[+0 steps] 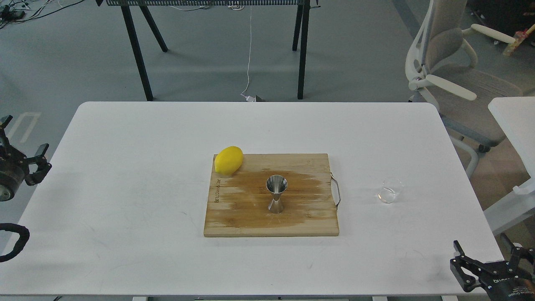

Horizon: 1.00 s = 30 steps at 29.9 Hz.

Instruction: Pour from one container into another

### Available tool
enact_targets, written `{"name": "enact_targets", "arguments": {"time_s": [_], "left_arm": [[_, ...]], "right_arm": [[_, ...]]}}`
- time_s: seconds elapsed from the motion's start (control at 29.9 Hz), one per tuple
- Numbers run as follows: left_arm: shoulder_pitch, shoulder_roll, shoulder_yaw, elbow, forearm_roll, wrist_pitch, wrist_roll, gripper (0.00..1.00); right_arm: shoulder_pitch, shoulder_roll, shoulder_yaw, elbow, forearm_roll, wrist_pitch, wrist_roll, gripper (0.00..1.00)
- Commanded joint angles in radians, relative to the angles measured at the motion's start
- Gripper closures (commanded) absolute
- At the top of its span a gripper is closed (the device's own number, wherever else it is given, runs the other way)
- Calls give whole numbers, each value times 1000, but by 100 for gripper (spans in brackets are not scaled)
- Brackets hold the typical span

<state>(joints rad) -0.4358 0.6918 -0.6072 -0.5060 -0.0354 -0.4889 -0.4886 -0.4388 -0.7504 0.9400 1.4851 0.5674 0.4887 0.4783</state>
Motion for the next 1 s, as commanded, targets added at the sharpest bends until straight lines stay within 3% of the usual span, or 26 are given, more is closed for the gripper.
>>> {"name": "enact_targets", "arguments": {"time_s": [0.0,0.4,0.7,0.97], "left_arm": [[-1,-34,1,7,0,0,0,0],[-1,-49,4,24,2,0,0,0],[0,-60,4,77,2,0,0,0],[-1,-60,4,77,3,0,0,0]], "right_arm": [[23,16,11,-20,-56,0,0,3],[216,126,-118,-31,-55,0,-18,2],[276,244,-121,-124,2,0,-127,1],[324,286,-112,-175,51,-2,-148,1]]}}
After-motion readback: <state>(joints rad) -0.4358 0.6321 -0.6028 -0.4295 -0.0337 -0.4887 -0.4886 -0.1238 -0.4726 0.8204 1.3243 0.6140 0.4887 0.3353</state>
